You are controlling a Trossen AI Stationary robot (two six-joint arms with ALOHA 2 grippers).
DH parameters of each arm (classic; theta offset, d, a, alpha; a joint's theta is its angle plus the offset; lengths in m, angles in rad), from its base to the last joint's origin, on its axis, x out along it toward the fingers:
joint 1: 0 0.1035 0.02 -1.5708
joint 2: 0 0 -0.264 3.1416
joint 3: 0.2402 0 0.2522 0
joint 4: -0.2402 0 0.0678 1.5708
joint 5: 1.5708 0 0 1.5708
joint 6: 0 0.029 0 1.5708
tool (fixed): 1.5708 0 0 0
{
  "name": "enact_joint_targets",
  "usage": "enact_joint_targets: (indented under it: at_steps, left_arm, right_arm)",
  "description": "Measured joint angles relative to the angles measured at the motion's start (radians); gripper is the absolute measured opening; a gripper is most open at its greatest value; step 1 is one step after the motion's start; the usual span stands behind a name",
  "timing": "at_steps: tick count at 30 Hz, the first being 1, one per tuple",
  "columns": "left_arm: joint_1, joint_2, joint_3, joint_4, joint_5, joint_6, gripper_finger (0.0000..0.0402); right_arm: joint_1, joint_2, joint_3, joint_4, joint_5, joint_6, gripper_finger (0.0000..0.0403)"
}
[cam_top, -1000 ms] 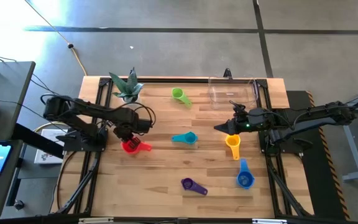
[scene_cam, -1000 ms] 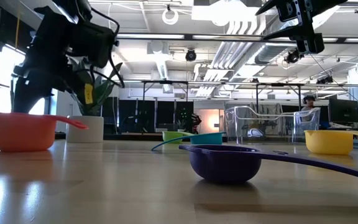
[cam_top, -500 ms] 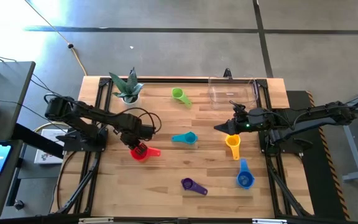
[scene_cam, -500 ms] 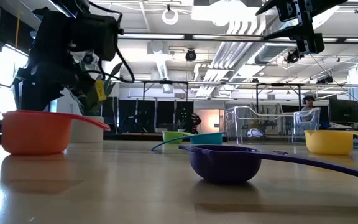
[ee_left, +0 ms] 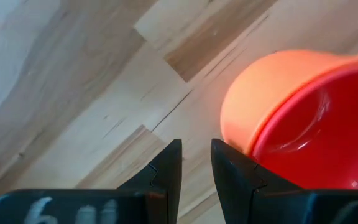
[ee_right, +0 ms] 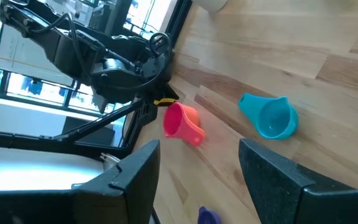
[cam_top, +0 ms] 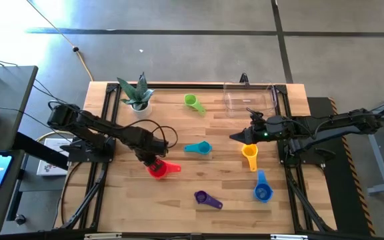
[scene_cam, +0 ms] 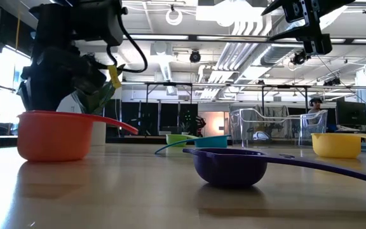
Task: Nest measuring cups in basket
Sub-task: Stack the blue measuring cup into the red measuring cup
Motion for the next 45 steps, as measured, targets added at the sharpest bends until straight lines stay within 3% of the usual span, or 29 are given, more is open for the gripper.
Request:
enact_joint_targets:
  at_steps: [10,15,22,27,34,38,45]
  left_arm:
    - [0.006,-0.124,0.001,-0.070,-0.054,0.008,0.0076]
    - [0.006,-0.231,0.001,-0.089,-0.064,-0.001,0.0076]
    - [0.003,-0.384,0.001,-0.083,-0.067,-0.016,0.0076]
    - [0.003,-0.483,0.001,-0.050,-0.069,-0.017,0.0076]
    - [0.003,-0.581,0.001,0.037,-0.083,0.009,0.0076]
    - [0.003,-0.599,0.000,0.045,-0.107,0.009,0.0076]
    - [0.003,-0.595,0.000,0.049,-0.132,0.009,0.0076]
  right_arm:
    - [0.000,0.000,0.000,0.022,-0.017,0.024,0.0211]
    - [0.026,0.000,0.000,0.158,-0.033,0.015,0.0211]
    - [0.116,0.000,0.001,0.290,-0.012,0.005,0.0211]
    - [0.206,0.010,0.001,0.297,0.004,0.106,0.0211]
    - [0.331,0.113,0.032,0.372,0.050,0.184,0.0211]
    - [0.376,0.198,0.138,0.293,0.052,0.172,0.0211]
    - [0.444,0.351,0.414,-0.209,0.056,0.246,0.0211]
